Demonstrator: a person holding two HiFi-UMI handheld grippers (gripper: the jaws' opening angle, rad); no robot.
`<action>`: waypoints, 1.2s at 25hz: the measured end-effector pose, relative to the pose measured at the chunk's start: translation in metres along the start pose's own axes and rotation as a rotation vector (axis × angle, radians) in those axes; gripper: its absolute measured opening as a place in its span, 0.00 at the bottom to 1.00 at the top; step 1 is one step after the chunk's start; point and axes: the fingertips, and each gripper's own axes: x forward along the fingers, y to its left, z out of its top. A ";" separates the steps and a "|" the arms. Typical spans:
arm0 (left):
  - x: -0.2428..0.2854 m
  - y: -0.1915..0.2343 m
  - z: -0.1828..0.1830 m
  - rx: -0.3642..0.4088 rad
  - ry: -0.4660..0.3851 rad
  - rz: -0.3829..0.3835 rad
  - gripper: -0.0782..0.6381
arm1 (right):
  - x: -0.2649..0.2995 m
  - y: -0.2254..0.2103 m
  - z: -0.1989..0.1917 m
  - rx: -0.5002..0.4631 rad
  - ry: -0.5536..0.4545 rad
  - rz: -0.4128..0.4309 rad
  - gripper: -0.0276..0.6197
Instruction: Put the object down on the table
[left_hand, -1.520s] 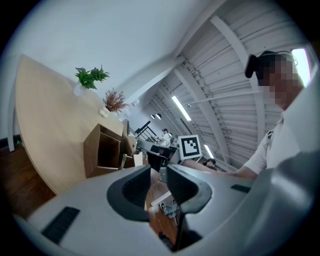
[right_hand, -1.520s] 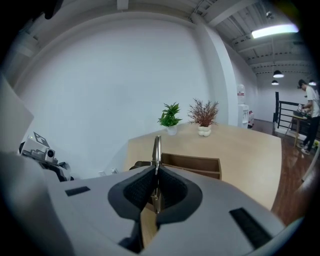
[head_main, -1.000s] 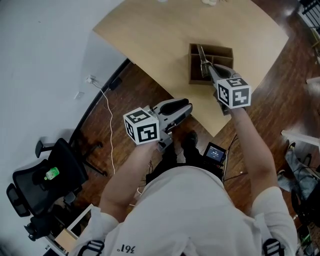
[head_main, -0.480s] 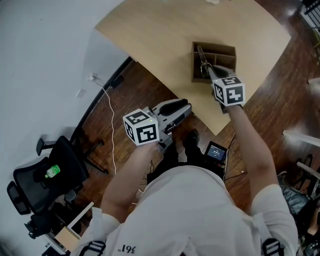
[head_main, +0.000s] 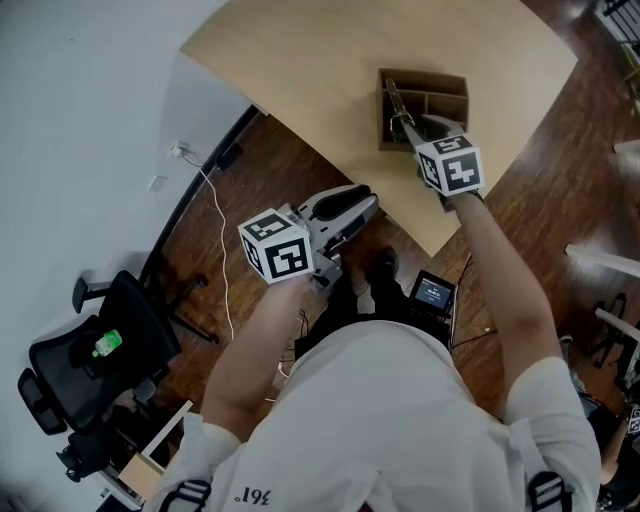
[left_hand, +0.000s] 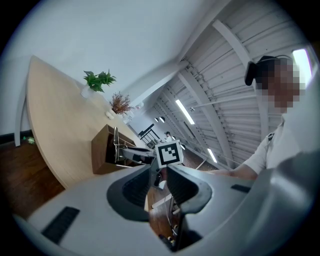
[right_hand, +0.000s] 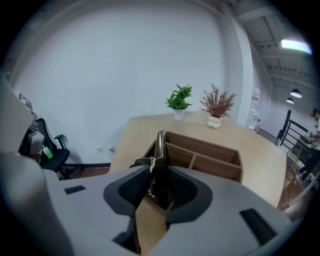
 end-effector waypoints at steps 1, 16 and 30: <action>0.000 0.000 0.000 -0.001 0.001 0.002 0.24 | 0.001 0.001 -0.001 -0.017 0.008 0.001 0.20; -0.008 -0.003 0.001 0.006 0.000 0.006 0.24 | -0.003 0.003 -0.021 -0.173 0.097 -0.016 0.43; -0.024 -0.023 -0.005 -0.017 -0.021 -0.008 0.24 | -0.048 0.000 -0.029 -0.111 0.079 -0.061 0.43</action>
